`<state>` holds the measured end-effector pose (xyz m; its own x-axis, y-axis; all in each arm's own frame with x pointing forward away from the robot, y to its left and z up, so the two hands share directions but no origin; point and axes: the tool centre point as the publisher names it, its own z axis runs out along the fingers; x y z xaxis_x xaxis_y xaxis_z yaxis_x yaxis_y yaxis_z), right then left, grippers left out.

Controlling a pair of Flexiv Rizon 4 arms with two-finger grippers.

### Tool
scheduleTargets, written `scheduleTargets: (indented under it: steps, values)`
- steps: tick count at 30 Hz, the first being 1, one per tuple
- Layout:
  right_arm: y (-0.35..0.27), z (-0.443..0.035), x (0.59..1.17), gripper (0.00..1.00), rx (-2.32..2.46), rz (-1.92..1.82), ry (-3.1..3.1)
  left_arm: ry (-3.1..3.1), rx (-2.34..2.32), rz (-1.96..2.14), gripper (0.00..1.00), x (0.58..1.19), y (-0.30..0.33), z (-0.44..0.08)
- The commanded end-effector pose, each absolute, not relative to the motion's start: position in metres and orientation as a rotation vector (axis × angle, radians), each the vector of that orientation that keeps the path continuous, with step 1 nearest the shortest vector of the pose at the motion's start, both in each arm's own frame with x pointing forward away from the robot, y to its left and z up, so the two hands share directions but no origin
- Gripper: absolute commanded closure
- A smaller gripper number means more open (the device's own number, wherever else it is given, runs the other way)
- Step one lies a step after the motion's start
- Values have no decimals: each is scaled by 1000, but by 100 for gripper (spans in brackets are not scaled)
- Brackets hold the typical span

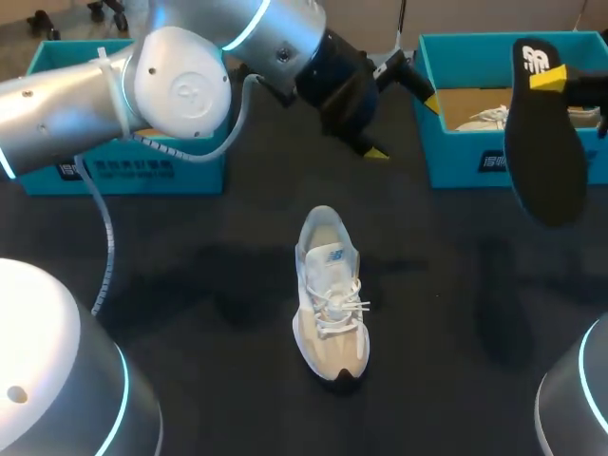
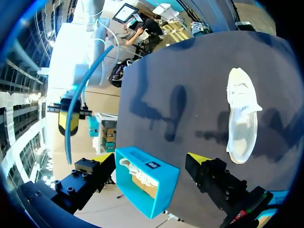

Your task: Take the shoe out of the shoebox, open the shoe tongue, remove and reinsert the insole, then place the shoe into the shoebox

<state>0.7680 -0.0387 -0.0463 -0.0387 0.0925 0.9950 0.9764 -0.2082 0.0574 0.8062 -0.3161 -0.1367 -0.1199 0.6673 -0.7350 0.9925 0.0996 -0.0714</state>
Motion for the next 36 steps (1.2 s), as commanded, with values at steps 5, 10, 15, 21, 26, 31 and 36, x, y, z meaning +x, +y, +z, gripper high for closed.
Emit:
scheduleTargets:
  steps: [5,10,15,21,26,31,36]
  values:
    - [-31,-54,807,100,-1353,-1244,-1264,1846,1620,-789,0,806,-316,-137]
    - [-31,-54,807,100,-1353,-1244,-1264,1825,1588,-826,0,806,-315,-136]
    - [-31,-54,807,100,-1353,-1244,-1264,1694,1533,-874,0,813,-311,-135]
    - [-31,-54,807,100,-1353,-1244,-1264,1551,1441,-954,0,819,-311,-131]
    - [-31,-54,807,100,-1353,-1244,-1264,1429,1341,-989,0,823,-311,-122]
    - [-29,-58,808,100,-1417,-1236,-1171,1353,1308,-972,0,822,-307,-114]
    - [-23,-64,810,100,-1525,-1179,-1053,1319,1311,-969,0,820,-303,-110]
